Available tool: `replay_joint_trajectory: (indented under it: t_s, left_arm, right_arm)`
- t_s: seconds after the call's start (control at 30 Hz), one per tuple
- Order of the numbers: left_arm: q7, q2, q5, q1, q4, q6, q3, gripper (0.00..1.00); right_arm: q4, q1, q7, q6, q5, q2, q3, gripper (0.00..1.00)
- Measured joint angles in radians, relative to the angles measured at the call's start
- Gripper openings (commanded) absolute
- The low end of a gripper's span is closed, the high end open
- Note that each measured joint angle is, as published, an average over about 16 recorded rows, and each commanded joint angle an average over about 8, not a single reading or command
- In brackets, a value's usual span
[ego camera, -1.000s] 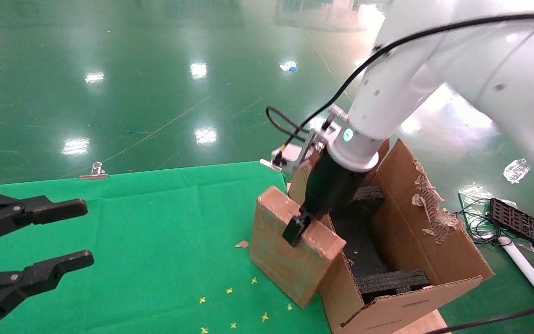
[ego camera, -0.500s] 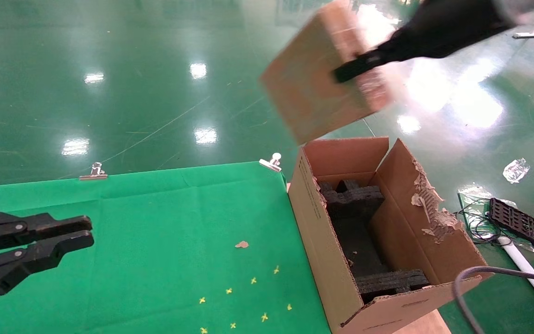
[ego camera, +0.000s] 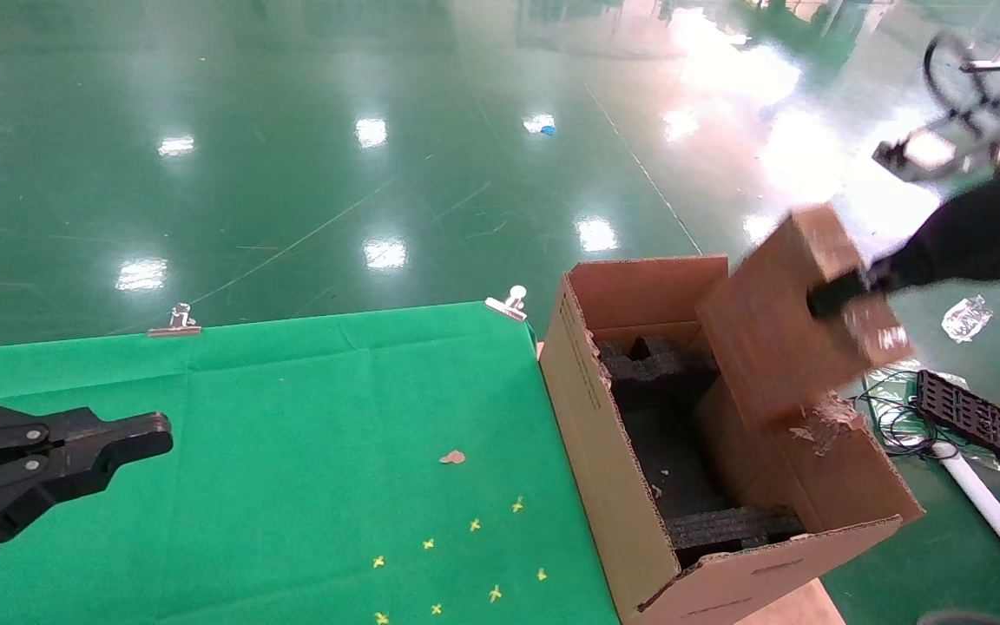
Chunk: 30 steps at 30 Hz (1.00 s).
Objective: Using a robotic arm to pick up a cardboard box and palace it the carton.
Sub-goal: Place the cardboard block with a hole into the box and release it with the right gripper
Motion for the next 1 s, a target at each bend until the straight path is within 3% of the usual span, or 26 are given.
replay_joint_trajectory:
  t_s: [0.43, 1.0]
  left_arm:
    - [0.000, 0.000, -0.001, 0.000, 0.000, 0.000, 0.001, 1.00]
    - [0.001, -0.001, -0.001, 0.000, 0.000, -0.001, 0.002, 1.00]
  right_arm:
    - [-0.199, -0.184, -0.020, 0.051, -0.001, -0.067, -0.028, 0.00]
    - [-0.361, -0.374, -0.033, 0.194, 0.013, -0.195, -0.025, 0.00]
